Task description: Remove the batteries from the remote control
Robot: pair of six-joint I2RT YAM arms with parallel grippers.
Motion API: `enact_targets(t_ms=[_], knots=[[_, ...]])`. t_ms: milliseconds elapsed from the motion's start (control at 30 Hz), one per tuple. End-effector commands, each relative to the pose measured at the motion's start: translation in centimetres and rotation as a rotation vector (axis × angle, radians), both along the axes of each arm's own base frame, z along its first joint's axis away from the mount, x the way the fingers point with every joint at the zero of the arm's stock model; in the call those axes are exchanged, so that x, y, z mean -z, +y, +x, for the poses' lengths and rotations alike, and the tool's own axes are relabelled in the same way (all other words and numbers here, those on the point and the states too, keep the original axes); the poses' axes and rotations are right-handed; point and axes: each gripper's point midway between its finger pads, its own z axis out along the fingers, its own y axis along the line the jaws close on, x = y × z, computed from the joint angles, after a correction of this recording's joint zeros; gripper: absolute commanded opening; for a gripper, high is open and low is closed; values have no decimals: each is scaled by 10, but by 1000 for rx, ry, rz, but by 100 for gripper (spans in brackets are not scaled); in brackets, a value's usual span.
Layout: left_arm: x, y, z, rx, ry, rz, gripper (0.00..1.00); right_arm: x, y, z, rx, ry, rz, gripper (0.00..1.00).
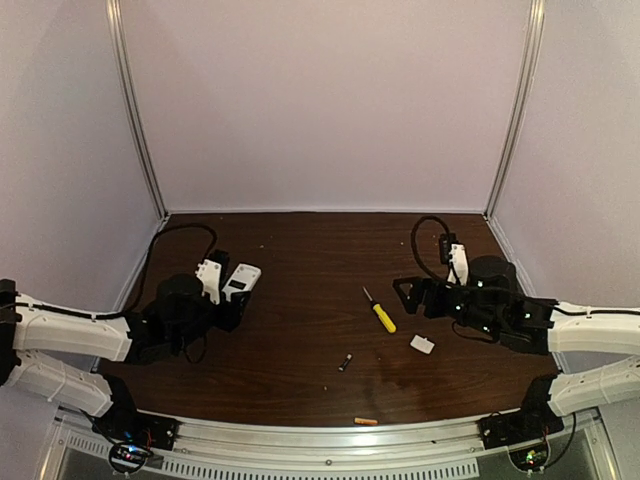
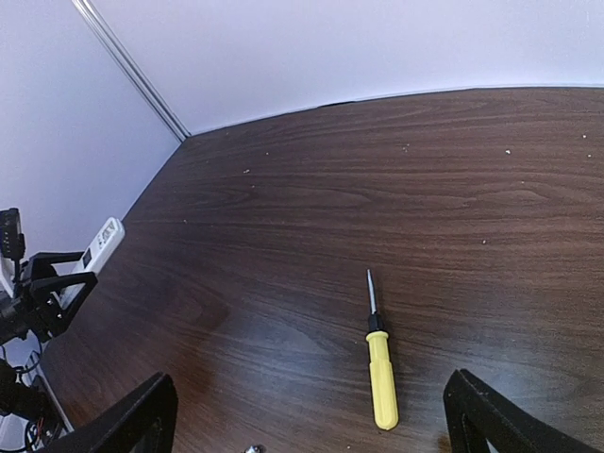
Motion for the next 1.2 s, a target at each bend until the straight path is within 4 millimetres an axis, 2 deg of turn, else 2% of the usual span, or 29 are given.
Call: enact_targets(t_ms=[0,233,533,767,933,1033,1167], knots=[[37,39,-5,-194,113,-1,1,-4,13,-5,-35,7,71,100],[68,67,-15,-337,194,-35,3,-3,15,-11,-52,6,44,100],[104,75,-29,-351,275,-45,4,-9,18,-16,-72,-12,29,100],[112,78,-37,-335,295,-56,4,-13,19,-16,-79,-21,26,100],[114,82,-44,-329,305,-70,9,-13,21,-18,-87,-24,25,100],[114,84,-47,-326,309,-75,14,-15,22,-19,-90,-30,27,100],[112,82,-50,-304,312,-88,28,-16,24,-20,-94,-35,20,100]])
